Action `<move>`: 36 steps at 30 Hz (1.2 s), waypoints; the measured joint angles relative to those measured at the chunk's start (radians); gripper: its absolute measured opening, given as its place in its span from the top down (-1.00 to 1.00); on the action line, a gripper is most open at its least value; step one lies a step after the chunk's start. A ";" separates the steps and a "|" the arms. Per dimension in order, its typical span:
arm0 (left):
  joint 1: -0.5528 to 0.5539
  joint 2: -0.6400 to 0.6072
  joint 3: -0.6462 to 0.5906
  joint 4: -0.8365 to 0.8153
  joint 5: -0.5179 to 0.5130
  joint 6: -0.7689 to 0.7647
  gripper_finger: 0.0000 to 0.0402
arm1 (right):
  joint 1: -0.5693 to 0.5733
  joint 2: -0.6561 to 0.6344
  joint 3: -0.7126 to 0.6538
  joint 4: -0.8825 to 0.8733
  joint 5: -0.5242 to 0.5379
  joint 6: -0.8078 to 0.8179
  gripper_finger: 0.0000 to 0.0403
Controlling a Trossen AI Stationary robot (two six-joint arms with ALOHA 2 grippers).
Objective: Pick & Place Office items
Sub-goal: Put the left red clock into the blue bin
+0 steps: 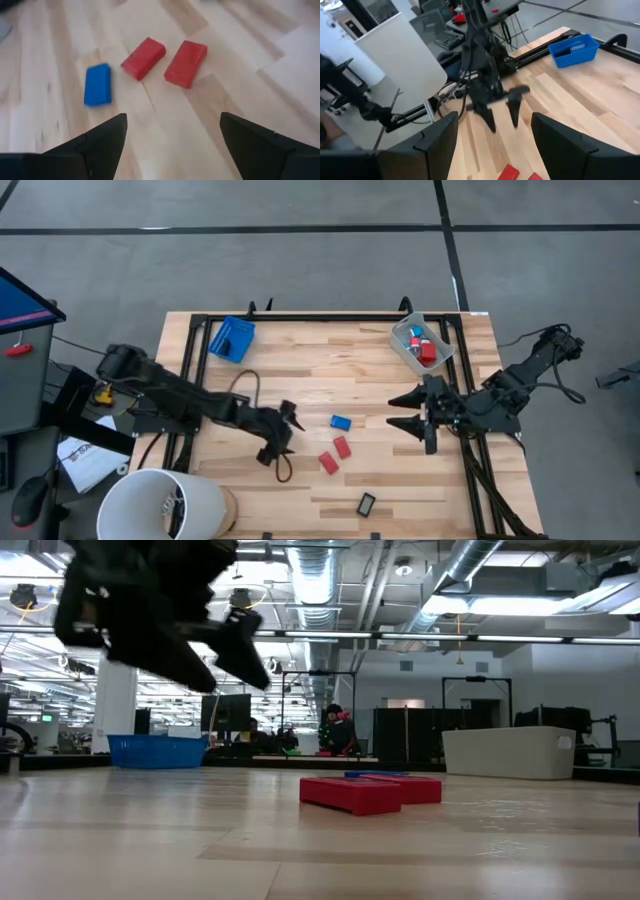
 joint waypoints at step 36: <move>0.114 0.465 0.210 0.250 0.347 0.137 -0.19 | 0.053 0.002 0.000 0.083 0.078 0.036 -0.22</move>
